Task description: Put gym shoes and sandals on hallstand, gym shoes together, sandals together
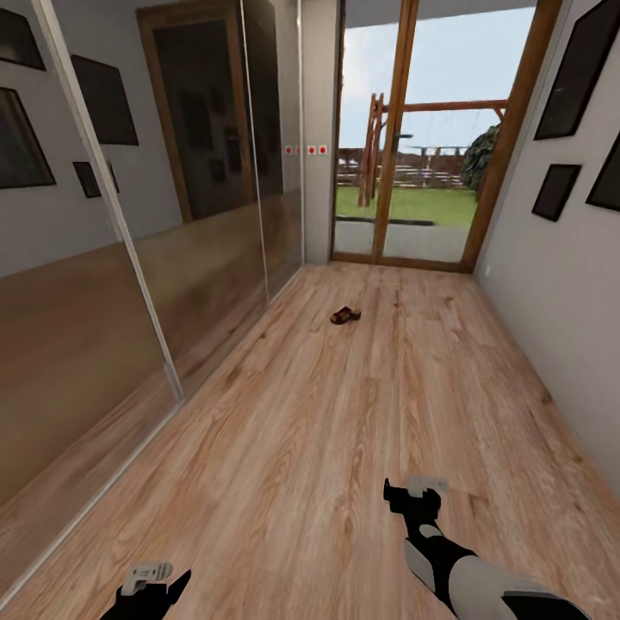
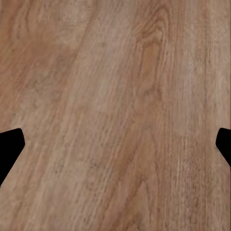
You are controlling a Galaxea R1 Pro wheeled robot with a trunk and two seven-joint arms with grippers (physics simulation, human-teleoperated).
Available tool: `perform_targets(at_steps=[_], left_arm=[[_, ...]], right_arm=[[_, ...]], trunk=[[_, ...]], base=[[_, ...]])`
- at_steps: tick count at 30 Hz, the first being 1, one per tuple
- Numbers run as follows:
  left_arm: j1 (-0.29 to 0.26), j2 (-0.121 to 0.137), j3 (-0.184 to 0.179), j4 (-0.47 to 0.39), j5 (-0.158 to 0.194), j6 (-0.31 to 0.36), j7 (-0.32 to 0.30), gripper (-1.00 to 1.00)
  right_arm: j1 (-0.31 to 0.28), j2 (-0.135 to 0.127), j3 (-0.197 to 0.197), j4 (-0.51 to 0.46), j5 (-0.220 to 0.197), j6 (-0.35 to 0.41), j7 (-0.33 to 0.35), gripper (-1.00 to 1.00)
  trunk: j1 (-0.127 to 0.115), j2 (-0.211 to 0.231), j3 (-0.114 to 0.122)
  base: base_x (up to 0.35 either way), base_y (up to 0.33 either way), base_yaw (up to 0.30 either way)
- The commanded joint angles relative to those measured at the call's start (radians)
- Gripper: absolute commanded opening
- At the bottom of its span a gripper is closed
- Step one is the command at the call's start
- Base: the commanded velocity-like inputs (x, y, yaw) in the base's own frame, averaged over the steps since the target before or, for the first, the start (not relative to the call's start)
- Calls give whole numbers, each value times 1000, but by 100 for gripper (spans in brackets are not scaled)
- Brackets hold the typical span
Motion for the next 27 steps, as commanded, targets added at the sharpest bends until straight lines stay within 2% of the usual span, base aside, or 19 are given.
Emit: perform_targets(at_steps=[1,27], left_arm=[[-1,0,8,0,-11,-6,-4,100],[-1,0,8,0,-11,-6,-4,100]], right_arm=[[-1,0,-5,1,2,-3,-1,100],[-1,0,-5,1,2,-3,-1,100]], trunk=[[0,0,-1],[0,0,-1]], base=[[348,-106,0],[348,-106,1]])
